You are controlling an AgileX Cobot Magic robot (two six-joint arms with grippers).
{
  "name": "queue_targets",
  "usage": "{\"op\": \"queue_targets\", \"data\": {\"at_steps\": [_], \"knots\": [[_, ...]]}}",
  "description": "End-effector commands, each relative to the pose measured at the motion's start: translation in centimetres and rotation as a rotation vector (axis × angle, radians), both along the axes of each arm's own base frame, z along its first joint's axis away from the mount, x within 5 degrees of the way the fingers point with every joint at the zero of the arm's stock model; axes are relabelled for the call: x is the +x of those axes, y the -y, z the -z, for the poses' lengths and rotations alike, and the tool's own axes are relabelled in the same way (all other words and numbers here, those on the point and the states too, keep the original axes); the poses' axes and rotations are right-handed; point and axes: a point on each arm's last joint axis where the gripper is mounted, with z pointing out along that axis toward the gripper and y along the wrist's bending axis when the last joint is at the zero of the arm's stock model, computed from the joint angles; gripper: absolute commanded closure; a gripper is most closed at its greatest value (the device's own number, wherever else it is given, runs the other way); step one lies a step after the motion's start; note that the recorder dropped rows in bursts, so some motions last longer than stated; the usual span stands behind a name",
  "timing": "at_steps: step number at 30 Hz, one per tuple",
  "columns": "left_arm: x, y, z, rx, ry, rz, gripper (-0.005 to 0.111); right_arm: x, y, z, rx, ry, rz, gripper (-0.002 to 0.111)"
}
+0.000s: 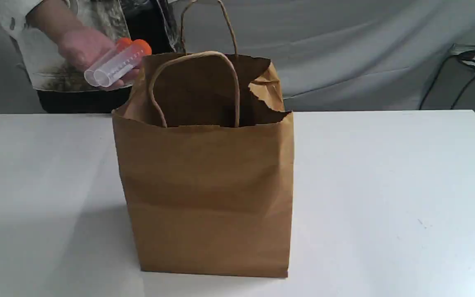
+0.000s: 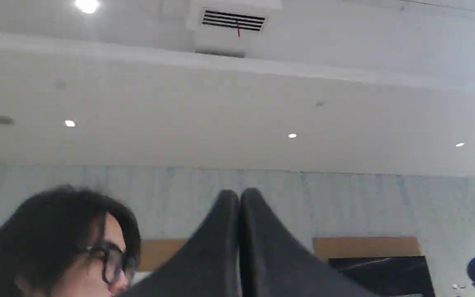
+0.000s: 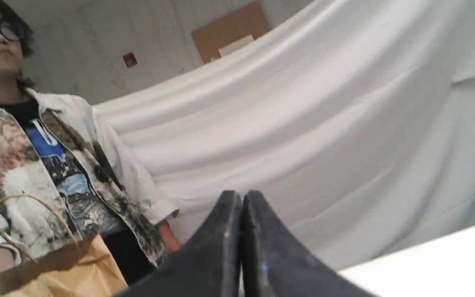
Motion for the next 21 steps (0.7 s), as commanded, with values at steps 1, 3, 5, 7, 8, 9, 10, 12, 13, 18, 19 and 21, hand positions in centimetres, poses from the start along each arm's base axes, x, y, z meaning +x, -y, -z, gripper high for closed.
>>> {"op": "queue_targets", "data": {"at_steps": [1,3,5,7,8,9,10,12,13,18,19,21], "knots": [[2.8,0.3,1.3,-0.09,-0.148,0.069,0.106,0.2,-0.1,0.9,-0.009,-0.086,-0.014,0.108],[4.4,0.5,2.0,-0.069,-0.238,0.054,0.106,0.2,-0.2,1.0,-0.01,-0.107,-0.016,0.108],[5.9,0.6,2.5,-0.07,-0.332,0.041,0.106,0.2,-0.2,1.1,-0.011,-0.118,-0.018,0.108],[7.1,0.5,3.0,-0.074,-0.406,0.015,0.106,0.2,-0.2,1.2,-0.011,-0.123,-0.018,0.108],[7.7,0.5,3.3,-0.092,-0.434,0.015,0.106,0.2,-0.2,1.2,-0.011,-0.123,-0.018,0.108],[8.2,0.4,3.6,-0.096,-0.457,0.007,0.106,0.2,-0.2,1.2,-0.011,-0.123,-0.018,0.108],[8.7,0.5,3.9,-0.107,-0.469,0.013,0.106,0.2,-0.2,1.2,-0.011,-0.123,-0.018,0.108],[9.3,0.6,4.4,-0.103,-0.487,0.011,0.106,0.2,-0.2,1.2,-0.011,-0.123,-0.018,0.108],[9.7,0.6,4.9,-0.105,-0.506,0.004,0.106,0.2,-0.2,1.2,-0.011,-0.125,-0.018,0.108],[9.9,1.7,5.6,0.006,-0.548,-0.066,0.106,0.2,-0.2,1.2,-0.011,-0.125,-0.018,0.108],[9.7,2.4,5.3,0.133,-0.49,-0.092,0.106,0.2,-0.2,1.2,-0.011,-0.127,-0.019,0.108],[9.1,3.8,4.6,0.419,-0.3,-0.108,0.106,0.2,-0.2,1.3,-0.011,-0.133,-0.019,0.108]]}}
